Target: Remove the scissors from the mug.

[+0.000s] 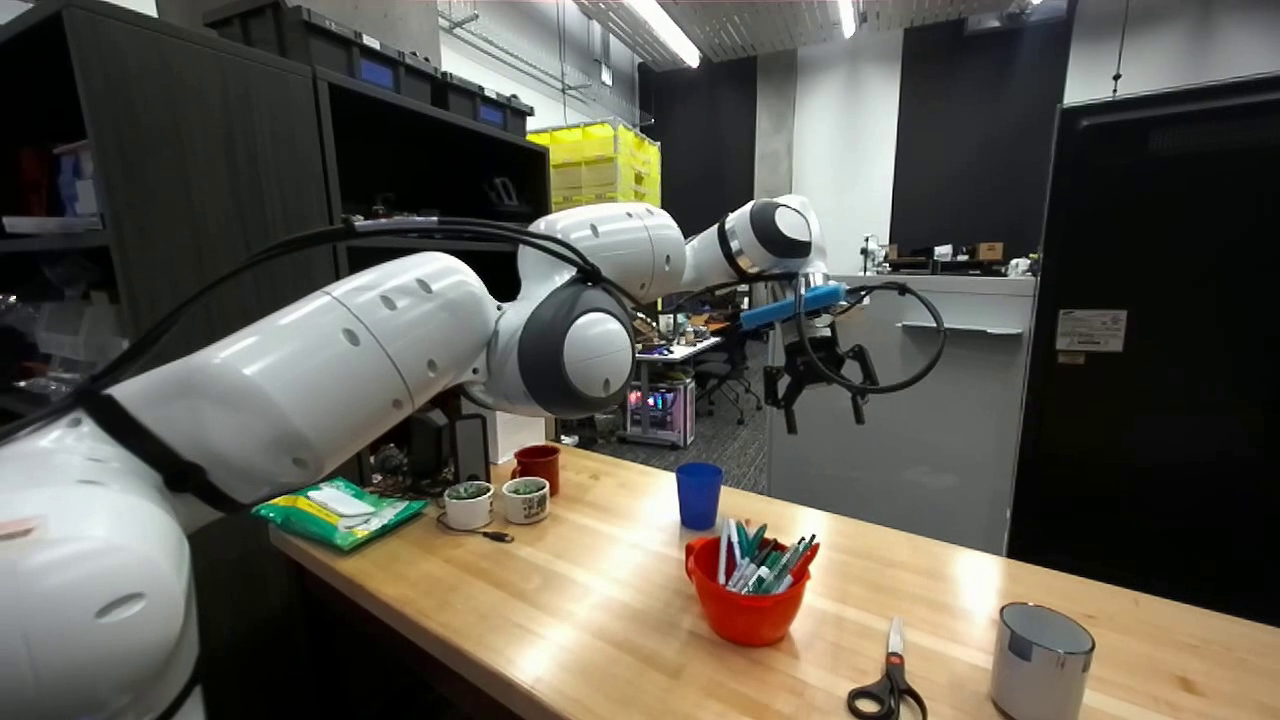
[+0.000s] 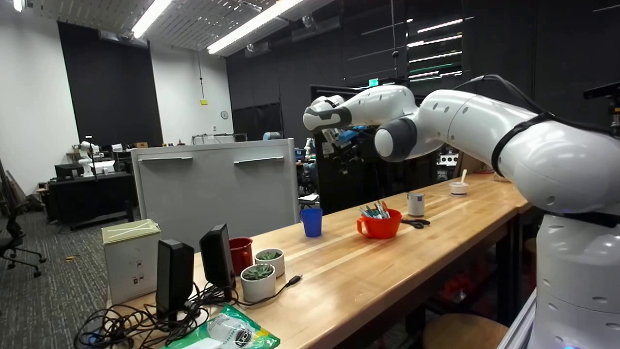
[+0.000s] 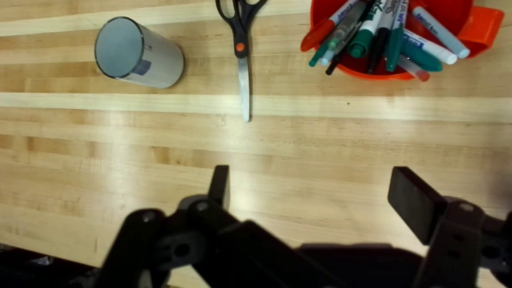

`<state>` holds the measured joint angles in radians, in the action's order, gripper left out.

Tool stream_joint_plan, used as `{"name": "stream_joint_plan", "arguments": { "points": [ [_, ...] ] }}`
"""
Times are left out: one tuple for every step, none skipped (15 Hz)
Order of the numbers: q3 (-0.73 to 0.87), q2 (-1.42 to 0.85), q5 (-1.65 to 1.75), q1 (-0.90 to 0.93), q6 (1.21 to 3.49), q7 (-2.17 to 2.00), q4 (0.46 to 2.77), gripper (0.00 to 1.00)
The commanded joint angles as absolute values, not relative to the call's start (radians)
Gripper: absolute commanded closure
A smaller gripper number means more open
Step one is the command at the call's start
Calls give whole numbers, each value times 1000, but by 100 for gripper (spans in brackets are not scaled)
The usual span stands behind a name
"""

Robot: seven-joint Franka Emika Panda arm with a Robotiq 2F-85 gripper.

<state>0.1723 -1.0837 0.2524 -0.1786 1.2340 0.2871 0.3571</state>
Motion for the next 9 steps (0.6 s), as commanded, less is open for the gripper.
{"name": "stream_joint_plan", "arguments": {
  "points": [
    [134,-1036,209,-173,1210,320,389,0],
    [126,-1030,203,-170,1203,337,391,0],
    [120,-1024,200,-166,1190,352,393,0],
    [116,-1019,202,-160,1169,375,396,0],
    [120,-1015,212,-152,1147,391,400,0],
    [126,-1040,215,-162,1199,353,392,0],
    [125,-1036,216,-157,1185,365,393,0],
    [125,-1032,216,-154,1179,369,395,0],
    [125,-1030,216,-152,1177,372,397,0]
  ]
}}
